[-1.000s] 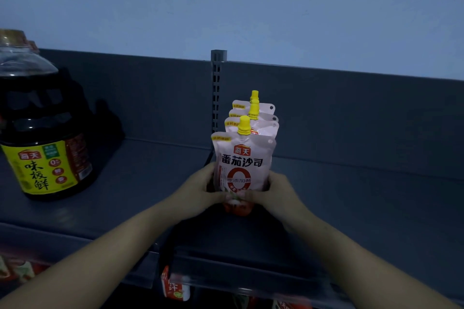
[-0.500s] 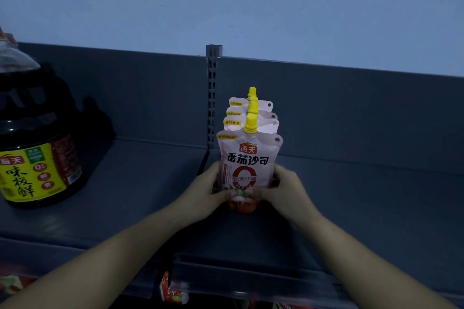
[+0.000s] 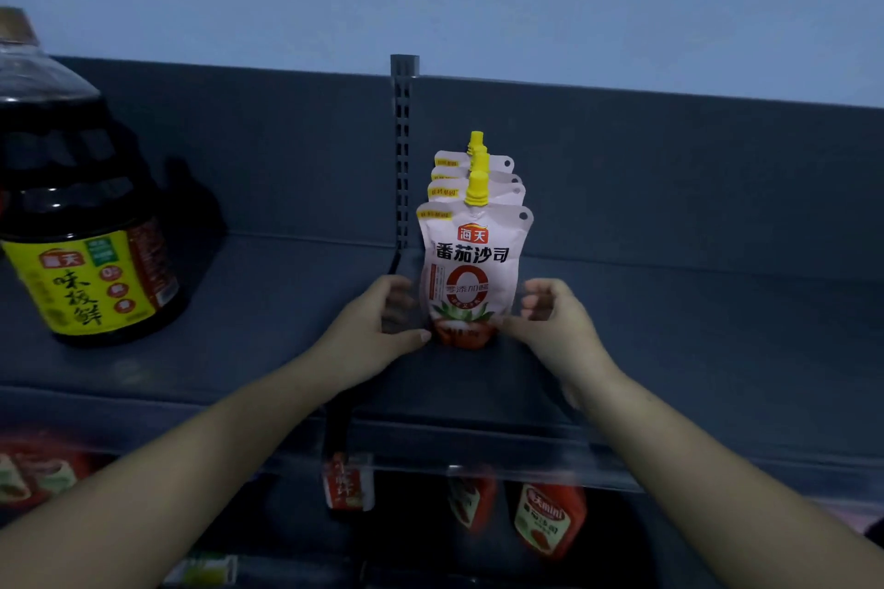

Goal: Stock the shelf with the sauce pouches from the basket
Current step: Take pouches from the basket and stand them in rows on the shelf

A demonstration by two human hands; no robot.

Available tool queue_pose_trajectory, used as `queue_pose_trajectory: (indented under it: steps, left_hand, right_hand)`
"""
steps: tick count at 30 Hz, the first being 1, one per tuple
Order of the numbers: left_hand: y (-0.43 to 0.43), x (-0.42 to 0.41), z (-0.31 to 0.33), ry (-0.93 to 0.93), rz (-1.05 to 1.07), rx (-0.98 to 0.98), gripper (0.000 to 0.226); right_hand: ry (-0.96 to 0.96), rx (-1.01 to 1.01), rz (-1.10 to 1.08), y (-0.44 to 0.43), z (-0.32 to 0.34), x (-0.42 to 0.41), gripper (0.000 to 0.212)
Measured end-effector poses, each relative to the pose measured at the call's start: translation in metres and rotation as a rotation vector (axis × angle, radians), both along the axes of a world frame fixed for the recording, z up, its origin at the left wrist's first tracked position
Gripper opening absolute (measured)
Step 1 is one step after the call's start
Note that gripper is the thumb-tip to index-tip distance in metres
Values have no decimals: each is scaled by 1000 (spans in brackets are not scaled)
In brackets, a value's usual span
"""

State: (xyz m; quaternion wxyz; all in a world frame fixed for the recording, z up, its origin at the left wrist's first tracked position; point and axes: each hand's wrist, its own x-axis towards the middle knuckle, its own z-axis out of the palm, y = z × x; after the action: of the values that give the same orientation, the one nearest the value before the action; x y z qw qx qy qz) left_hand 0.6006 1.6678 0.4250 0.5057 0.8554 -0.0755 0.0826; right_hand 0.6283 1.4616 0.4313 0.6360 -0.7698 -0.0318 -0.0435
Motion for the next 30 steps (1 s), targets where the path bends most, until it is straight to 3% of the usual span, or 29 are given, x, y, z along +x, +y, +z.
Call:
queue_pose_trajectory:
  steps: [3, 7, 10, 15, 18, 22, 27, 30]
  left_hand:
    - [4, -25, 3, -34, 90, 11, 41]
    - [-4, -75, 7, -161, 245, -23, 32]
    - [-11, -124, 11, -225, 284, 16, 30]
    - [4, -216, 4, -212, 313, 363, 29]
    - [30, -271, -12, -40, 336, 576, 37]
    - [68, -341, -37, 398, 384, 953, 52]
    - [101, -428, -74, 601, 519, 1057, 52]
    - [121, -476, -103, 693, 588, 1010, 50]
  right_hand:
    - [-72, -43, -33, -5, 4, -21, 53]
    - [-174, -26, 30, -9, 10, -60, 38]
    - [-168, -54, 278, -3, 10, -92, 33]
    - [-207, -292, 691, 35, 3, -141, 34]
    - [-303, -468, 876, 69, -6, -169, 42]
    - [-420, -608, 1057, 116, -23, -205, 45]
    - [-581, -813, 1255, 186, -52, -250, 38]
    - [-618, -1021, 1369, 233, -79, -271, 43]
